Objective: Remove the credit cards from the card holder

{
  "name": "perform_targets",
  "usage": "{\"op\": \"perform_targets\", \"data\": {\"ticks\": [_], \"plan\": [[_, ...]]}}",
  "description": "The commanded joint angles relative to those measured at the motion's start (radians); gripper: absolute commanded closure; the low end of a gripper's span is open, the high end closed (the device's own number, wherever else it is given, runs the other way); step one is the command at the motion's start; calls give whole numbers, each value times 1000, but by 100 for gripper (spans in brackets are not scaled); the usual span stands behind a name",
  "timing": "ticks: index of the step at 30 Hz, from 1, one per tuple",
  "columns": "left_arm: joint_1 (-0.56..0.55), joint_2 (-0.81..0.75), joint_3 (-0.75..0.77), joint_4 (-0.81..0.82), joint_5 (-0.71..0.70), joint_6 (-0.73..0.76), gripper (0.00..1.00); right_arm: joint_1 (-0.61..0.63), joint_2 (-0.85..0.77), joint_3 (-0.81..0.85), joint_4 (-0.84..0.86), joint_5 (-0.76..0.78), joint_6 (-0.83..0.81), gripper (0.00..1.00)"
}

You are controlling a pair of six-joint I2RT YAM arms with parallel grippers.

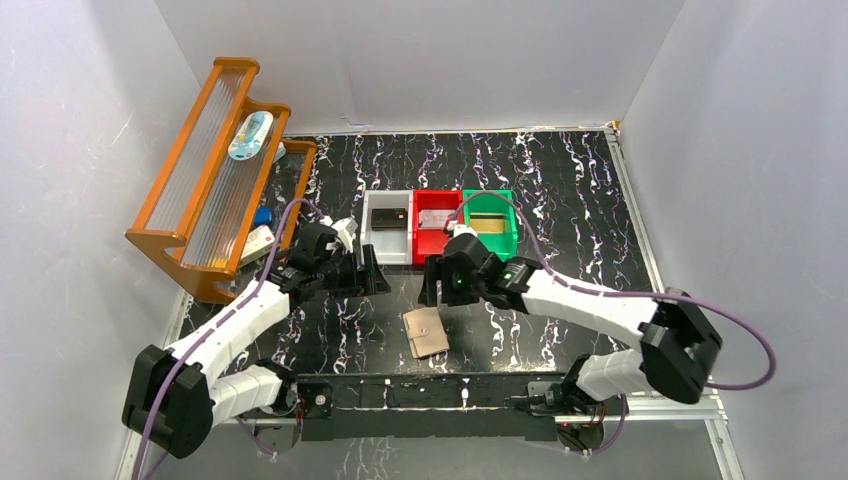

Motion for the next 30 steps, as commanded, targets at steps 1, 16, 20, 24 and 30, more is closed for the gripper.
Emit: {"op": "perform_targets", "data": {"ticks": [1,16,20,24,30], "plan": [[-45,3,14,10,-143,-112,23,-62,-104,-80,50,51,68,24],[-397,188,149,-38,-378,-168,38,-139,-199,-419,386,-336,201,39],[-431,217,201,-49,-365,-103,44,-138,-197,-494,505,-332,270,41],[-492,249,223,-80,-360,-6,44,-137,-193,-510,515,-306,281,44],[-516,227,205,-76,-306,110,44,-137,-221,-578,551,-294,307,44]]}}
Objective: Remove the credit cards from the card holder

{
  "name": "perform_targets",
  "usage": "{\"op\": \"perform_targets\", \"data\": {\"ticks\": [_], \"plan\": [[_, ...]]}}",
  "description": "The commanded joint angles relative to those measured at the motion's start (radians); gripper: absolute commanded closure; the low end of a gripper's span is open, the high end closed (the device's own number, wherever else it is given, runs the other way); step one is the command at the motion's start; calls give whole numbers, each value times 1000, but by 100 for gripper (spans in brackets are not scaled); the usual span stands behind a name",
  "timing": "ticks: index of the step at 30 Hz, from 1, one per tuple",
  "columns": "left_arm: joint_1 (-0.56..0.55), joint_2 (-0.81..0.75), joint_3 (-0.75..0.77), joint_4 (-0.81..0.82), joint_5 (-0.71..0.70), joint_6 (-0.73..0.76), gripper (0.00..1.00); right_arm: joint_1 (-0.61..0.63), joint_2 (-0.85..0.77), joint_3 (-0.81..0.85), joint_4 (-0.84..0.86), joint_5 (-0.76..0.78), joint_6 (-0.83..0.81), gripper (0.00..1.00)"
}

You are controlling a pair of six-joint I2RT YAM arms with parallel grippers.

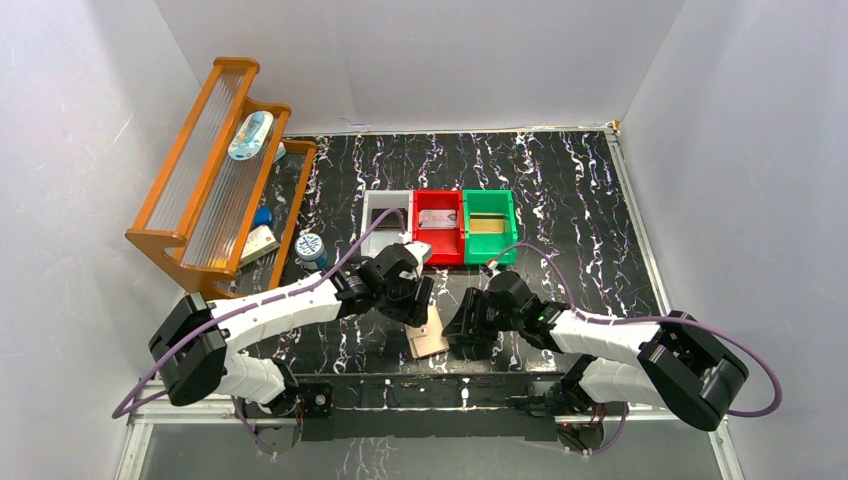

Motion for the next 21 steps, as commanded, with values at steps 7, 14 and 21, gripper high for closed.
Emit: {"op": "perform_targets", "data": {"ticks": [7,14,21], "plan": [[-10,-10,-16,56,136,170,54,3,-44,-38,73,-6,39,44],[-34,79,-5,58,200,233,57,4,-28,-34,66,-4,44,43],[-67,164,-8,55,119,253,62,4,-36,-37,69,-3,51,42]]}}
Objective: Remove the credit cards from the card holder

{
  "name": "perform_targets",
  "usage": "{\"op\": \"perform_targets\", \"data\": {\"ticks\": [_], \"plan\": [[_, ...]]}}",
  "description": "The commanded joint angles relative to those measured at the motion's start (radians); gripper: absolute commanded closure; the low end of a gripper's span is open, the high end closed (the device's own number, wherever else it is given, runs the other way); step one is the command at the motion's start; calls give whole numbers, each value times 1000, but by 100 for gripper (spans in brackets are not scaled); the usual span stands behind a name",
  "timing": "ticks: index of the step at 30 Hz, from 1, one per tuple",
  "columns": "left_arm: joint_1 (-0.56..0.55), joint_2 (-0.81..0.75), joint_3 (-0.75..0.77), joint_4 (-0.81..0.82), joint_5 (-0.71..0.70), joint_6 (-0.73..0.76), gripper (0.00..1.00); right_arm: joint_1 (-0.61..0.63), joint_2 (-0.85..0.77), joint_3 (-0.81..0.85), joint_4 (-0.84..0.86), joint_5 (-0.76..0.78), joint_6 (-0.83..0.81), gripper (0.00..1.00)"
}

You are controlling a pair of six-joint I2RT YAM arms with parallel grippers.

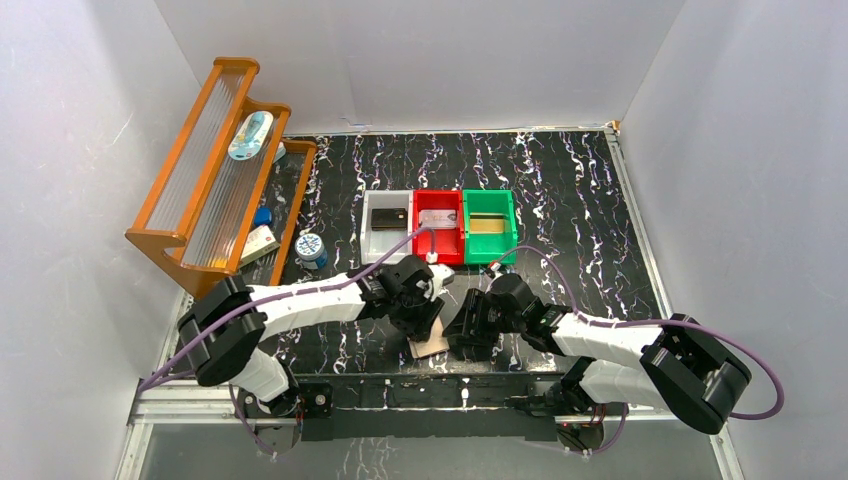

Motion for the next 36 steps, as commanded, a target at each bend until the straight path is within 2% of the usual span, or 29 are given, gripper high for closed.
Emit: {"op": "perform_targets", "data": {"ticks": [1,8,14,18,30,36], "plan": [[-24,34,-1,-8,-60,32,66,3,-9,-1,31,-6,5,42],[-69,111,2,-60,-226,13,70,3,-13,14,30,-24,-2,41],[-105,132,-9,-88,-318,-2,53,3,3,34,26,-45,-17,39],[-109,140,-10,-93,-361,-4,51,3,8,33,32,-40,-10,39],[-115,159,-21,-86,-477,-77,84,16,20,44,30,-46,-16,39],[-115,97,-64,-21,-466,-74,91,27,30,97,22,-48,-27,39]]}}
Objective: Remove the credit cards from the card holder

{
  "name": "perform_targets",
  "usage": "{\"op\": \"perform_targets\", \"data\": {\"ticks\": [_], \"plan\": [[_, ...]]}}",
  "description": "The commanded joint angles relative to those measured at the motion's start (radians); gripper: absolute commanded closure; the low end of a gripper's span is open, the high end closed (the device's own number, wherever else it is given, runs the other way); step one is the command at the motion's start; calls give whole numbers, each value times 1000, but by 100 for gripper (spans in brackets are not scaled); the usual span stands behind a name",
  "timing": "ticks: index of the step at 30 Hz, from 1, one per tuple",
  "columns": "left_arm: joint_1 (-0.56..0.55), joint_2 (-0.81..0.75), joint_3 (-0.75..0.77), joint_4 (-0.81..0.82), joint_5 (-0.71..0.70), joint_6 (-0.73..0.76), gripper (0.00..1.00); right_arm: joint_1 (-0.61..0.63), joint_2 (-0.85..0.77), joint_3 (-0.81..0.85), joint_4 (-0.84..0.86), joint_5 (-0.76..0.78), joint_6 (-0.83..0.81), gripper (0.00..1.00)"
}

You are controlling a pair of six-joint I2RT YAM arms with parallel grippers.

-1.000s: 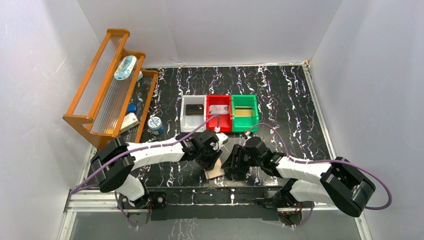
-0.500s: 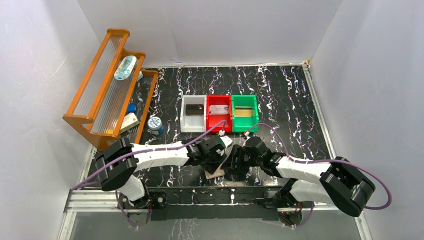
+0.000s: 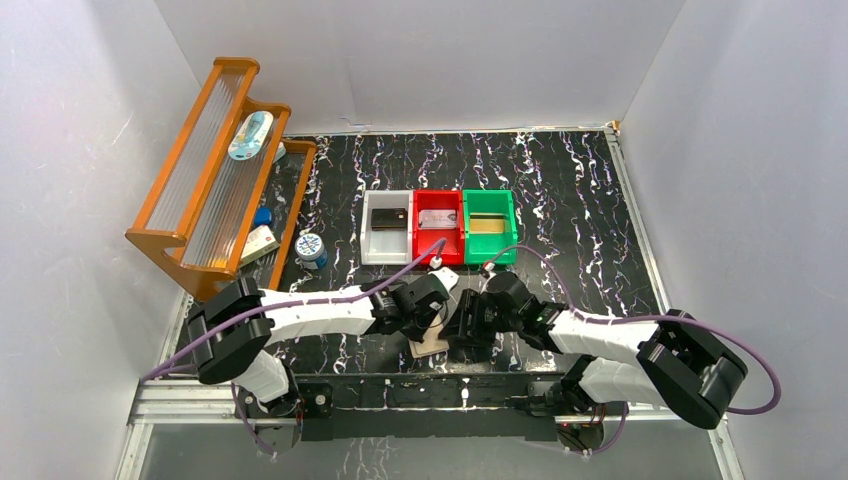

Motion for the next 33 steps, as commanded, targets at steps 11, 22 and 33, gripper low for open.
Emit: {"op": "perform_targets", "data": {"ticks": [11,22,33], "plan": [[18,-146,-183,86,-106,-105,79,45,97,232,-215,168,-71,38],[18,-212,-239,38,-245,-234,63,62,133,293,-233,163,-105,39],[18,-268,-274,10,-302,-358,44,64,135,322,-271,155,-113,39]]}}
